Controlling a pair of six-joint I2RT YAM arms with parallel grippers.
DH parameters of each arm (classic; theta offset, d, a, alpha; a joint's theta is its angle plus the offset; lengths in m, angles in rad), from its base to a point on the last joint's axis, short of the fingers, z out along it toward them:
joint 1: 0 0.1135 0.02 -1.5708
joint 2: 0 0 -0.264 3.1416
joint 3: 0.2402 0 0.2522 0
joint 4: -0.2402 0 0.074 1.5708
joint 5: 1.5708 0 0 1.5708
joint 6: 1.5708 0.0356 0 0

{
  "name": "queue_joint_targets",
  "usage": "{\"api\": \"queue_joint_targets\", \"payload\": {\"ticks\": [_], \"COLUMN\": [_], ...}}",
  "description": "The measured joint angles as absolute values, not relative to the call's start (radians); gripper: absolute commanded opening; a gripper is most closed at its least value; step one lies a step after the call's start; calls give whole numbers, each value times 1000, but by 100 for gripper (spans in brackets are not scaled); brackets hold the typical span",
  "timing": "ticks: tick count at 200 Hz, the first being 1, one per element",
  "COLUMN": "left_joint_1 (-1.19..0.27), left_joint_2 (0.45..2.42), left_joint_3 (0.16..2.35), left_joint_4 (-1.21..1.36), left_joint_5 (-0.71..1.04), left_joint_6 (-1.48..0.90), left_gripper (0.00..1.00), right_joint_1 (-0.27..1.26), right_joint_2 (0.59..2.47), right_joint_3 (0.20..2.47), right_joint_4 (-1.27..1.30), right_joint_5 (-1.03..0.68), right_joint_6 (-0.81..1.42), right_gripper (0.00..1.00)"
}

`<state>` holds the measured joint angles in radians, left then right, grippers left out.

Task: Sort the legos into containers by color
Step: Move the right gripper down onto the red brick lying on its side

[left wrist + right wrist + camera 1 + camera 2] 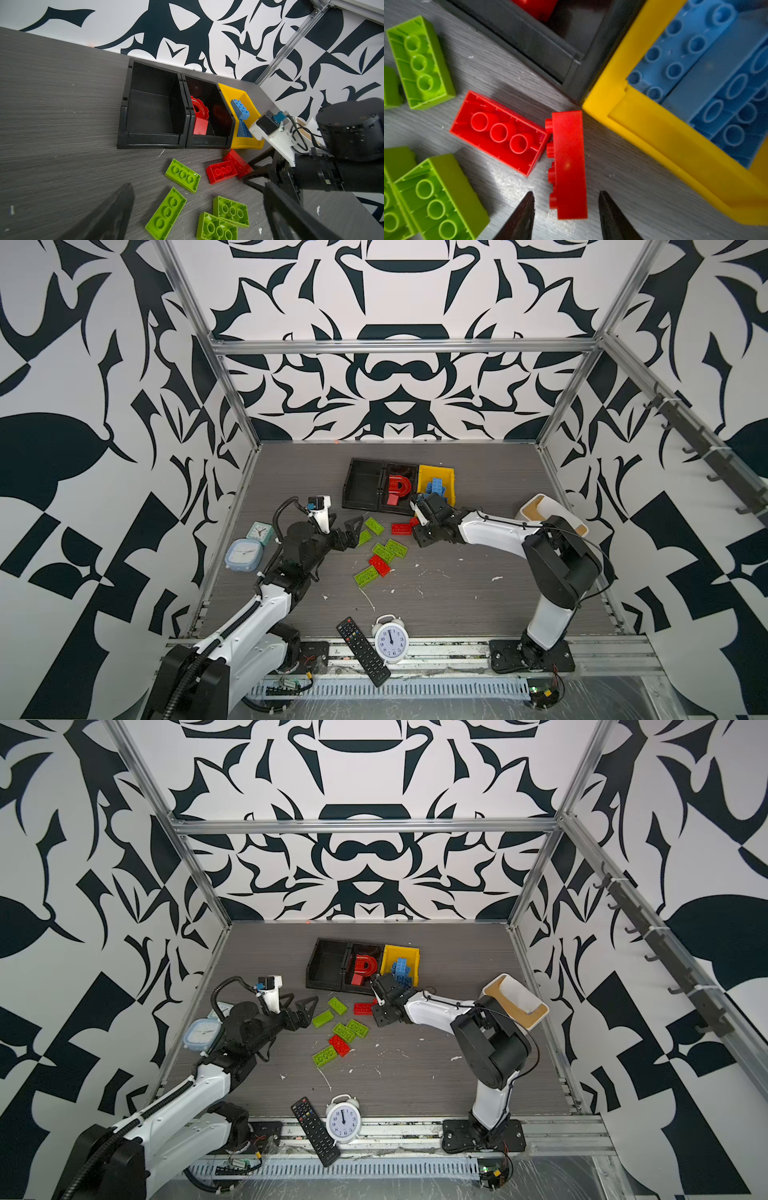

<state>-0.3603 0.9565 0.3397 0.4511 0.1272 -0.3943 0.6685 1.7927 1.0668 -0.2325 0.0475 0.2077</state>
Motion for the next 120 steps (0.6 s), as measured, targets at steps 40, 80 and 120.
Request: {"api": "queue_joint_targets", "payload": {"ticks": [40,80,120], "left_joint_1": [-360,-360,-360], "left_joint_2": [957,957,957], "left_joint_3": [340,340,340], "left_joint_4": [451,451,451], "left_joint_5": [127,127,127], "left_joint_6": [-394,-394,-394], "left_gripper": [100,100,100], "right_joint_1": [669,669,669], "right_joint_2": [1802,1802,1802], "right_joint_3": [1067,1067,1067], "right_joint_4": [-216,-212,-212], "right_joint_5": [47,46,46], "right_joint_6": [207,207,206], "right_gripper": [45,40,36]}}
